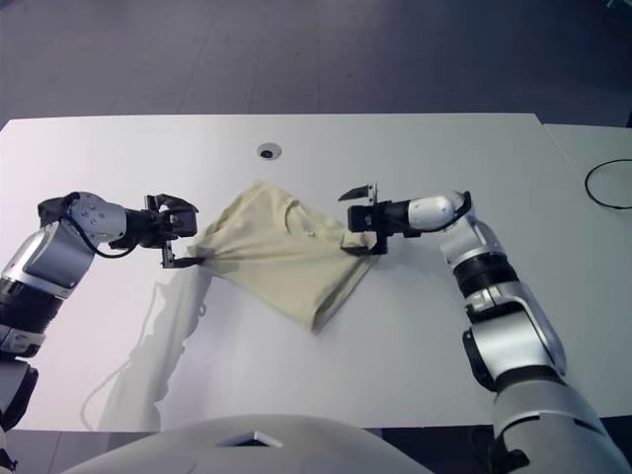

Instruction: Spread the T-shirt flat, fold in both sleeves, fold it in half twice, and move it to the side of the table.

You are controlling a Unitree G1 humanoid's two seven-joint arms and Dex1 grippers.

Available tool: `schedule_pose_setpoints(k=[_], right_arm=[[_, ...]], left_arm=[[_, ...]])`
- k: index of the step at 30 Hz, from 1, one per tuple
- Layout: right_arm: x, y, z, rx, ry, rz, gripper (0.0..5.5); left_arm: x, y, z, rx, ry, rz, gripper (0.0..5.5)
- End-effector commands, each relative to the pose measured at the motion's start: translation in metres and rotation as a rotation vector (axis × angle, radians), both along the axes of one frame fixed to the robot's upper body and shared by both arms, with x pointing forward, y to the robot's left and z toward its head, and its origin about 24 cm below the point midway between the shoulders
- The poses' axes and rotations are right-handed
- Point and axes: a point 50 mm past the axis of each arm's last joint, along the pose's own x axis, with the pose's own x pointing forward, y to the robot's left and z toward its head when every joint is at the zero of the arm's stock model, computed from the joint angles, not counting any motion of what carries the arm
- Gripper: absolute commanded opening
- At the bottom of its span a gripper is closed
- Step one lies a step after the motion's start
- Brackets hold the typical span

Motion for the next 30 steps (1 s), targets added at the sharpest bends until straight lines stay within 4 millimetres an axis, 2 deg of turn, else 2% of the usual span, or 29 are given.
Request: schedule_pose_setpoints(k=[1, 6, 9, 12, 15, 17, 19, 21, 22, 23, 25, 27, 28, 30], right_arm=[[-0.049, 0.041, 0.01, 0.103, 0.156, 0.134, 5.38], [-0.067, 0.059, 0.036, 0.211, 0.239, 0.158, 5.38], [-0.055, 0.062, 0.053, 0.299, 0.219, 0.078, 5.38], [-0.026, 0.056, 0.067, 0.375, 0.105, -0.086, 5.38], [-0.006, 0.047, 0.079, 0.432, 0.026, -0.203, 5.38], [-0.004, 0.037, 0.084, 0.451, 0.002, -0.244, 5.38], [-0.013, 0.026, 0.086, 0.451, -0.024, -0.261, 5.38], [-0.038, 0.012, 0.088, 0.419, -0.041, -0.257, 5.38], [-0.053, 0.007, 0.09, 0.399, -0.037, -0.251, 5.38], [-0.072, 0.002, 0.091, 0.381, -0.01, -0.241, 5.38], [-0.106, -0.004, 0.091, 0.346, 0.041, -0.227, 5.38], [-0.139, -0.008, 0.088, 0.286, 0.093, -0.209, 5.38], [-0.155, -0.008, 0.084, 0.258, 0.135, -0.201, 5.38], [-0.171, -0.006, 0.077, 0.221, 0.215, -0.174, 5.38]], left_arm=[[0.023, -0.006, 0.002, 0.061, 0.01, -0.088, 5.4], [0.064, -0.015, 0.012, 0.069, -0.187, -0.022, 5.4], [0.076, -0.025, 0.02, -0.026, -0.28, 0.004, 5.4], [0.08, -0.032, 0.021, -0.11, -0.316, -0.006, 5.4], [0.082, -0.033, 0.027, -0.141, -0.359, -0.025, 5.4], [0.081, -0.027, 0.048, -0.198, -0.426, -0.032, 5.4], [0.073, -0.021, 0.07, -0.275, -0.482, -0.062, 5.4], [0.039, -0.014, 0.085, -0.391, -0.445, -0.091, 5.4], [0.018, -0.012, 0.088, -0.431, -0.393, -0.106, 5.4], [-0.012, -0.007, 0.086, -0.472, -0.305, -0.096, 5.4], [-0.065, -0.004, 0.078, -0.511, -0.14, -0.065, 5.4], [-0.12, -0.012, 0.063, -0.514, 0.045, -0.073, 5.4], [-0.139, -0.021, 0.057, -0.524, 0.133, -0.102, 5.4], [-0.159, -0.034, 0.046, -0.521, 0.219, -0.147, 5.4]])
